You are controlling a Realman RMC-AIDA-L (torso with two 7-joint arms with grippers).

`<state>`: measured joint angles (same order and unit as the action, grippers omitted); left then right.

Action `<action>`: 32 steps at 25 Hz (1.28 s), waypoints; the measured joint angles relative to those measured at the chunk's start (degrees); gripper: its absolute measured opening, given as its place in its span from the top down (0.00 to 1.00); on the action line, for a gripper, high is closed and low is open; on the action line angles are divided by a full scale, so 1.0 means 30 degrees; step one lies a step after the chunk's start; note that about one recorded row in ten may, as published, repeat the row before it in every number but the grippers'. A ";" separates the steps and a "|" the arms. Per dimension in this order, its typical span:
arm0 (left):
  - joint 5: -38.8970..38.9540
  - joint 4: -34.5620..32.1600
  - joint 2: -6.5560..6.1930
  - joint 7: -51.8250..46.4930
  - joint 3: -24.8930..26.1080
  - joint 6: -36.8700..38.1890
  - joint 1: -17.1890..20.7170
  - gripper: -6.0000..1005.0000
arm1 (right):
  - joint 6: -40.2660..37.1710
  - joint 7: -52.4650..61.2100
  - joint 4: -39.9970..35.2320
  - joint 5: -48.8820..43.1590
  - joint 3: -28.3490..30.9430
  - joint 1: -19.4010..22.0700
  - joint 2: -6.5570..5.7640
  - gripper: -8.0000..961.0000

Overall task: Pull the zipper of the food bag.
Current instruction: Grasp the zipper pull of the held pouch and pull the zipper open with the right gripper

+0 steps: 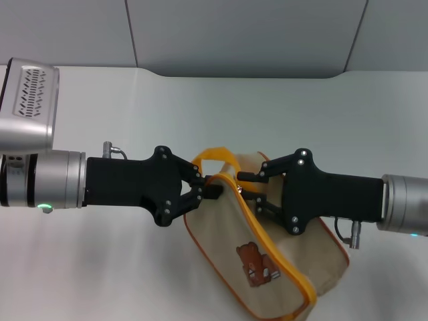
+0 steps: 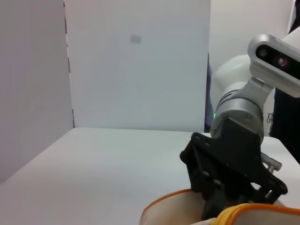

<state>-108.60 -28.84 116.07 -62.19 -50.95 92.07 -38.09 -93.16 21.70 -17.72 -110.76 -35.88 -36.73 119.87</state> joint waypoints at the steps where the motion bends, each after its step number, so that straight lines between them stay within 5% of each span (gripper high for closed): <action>1: 0.0001 0.0001 -0.0004 0.0001 0.0008 -0.0002 0.0000 0.94 | 0.0000 0.0000 0.0000 0.0000 0.0000 0.0000 0.0000 0.79; 16: 0.0097 0.0187 -0.0063 -0.0067 0.0944 -0.0352 0.0233 0.94 | -0.0822 0.0015 0.0154 -0.0399 -0.0263 0.0647 -0.0150 0.99; 23: 0.0099 0.0287 -0.0154 -0.0070 0.1719 -0.0898 0.0857 0.94 | -0.3573 0.2044 -0.2313 -0.0778 -0.0242 0.3942 -0.0232 0.94; 32: 0.0124 0.0663 -0.0218 -0.0074 0.1751 -0.0907 0.1135 0.94 | -0.4450 0.5001 -0.3085 -0.0559 0.1803 0.4639 -0.0232 0.88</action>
<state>-108.22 -26.85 115.42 -62.41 -45.69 89.35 -34.69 -106.51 36.71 -26.98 -112.44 -30.47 -22.81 119.18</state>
